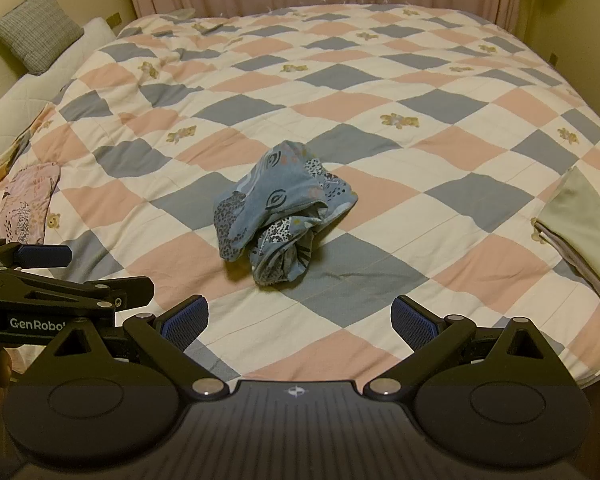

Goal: Fold clothes

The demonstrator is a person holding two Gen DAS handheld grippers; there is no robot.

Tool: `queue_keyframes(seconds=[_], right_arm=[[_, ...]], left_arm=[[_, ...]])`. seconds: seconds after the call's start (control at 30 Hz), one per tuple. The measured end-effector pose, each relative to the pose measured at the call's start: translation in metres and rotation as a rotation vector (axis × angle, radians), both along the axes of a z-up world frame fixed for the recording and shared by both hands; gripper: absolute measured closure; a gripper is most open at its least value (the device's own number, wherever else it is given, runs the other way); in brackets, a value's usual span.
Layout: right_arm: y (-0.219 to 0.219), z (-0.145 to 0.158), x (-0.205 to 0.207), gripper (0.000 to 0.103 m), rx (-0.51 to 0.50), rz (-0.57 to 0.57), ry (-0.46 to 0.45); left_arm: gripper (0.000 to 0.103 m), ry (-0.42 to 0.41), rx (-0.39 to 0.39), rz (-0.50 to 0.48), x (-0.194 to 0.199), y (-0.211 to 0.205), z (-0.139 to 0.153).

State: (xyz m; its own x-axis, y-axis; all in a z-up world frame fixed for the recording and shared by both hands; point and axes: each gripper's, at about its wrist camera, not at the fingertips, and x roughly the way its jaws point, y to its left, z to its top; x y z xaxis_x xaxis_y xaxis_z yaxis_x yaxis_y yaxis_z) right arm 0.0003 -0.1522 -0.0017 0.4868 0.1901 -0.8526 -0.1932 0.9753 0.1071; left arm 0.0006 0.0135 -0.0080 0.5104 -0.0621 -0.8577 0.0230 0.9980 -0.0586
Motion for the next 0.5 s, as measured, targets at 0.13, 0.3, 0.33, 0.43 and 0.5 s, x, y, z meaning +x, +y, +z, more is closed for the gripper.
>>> queue_keyframes(seconds=[0.13, 0.3, 0.33, 0.43, 0.5], right_arm=[[0.0000, -0.0005, 0.0003, 0.003, 0.000, 0.002, 0.002], [0.0005, -0.0013, 0.0012, 0.003, 0.000, 0.005, 0.005], [0.0007, -0.0015, 0.0020, 0.003, 0.000, 0.006, 0.007], [0.0014, -0.0025, 0.0030, 0.002, 0.000, 0.007, 0.009], [0.0013, -0.0034, 0.0037, 0.002, 0.001, 0.007, 0.010]], left_arm=[[0.001, 0.001, -0.001, 0.002, 0.0000, 0.0009, -0.0004], [0.001, 0.004, 0.001, 0.008, 0.0003, 0.0019, -0.0019], [0.001, 0.004, 0.001, 0.009, 0.0003, 0.0022, -0.0022], [0.001, 0.006, 0.002, 0.011, 0.0007, 0.0030, -0.0029], [0.001, 0.007, 0.002, 0.012, 0.0013, 0.0038, -0.0035]])
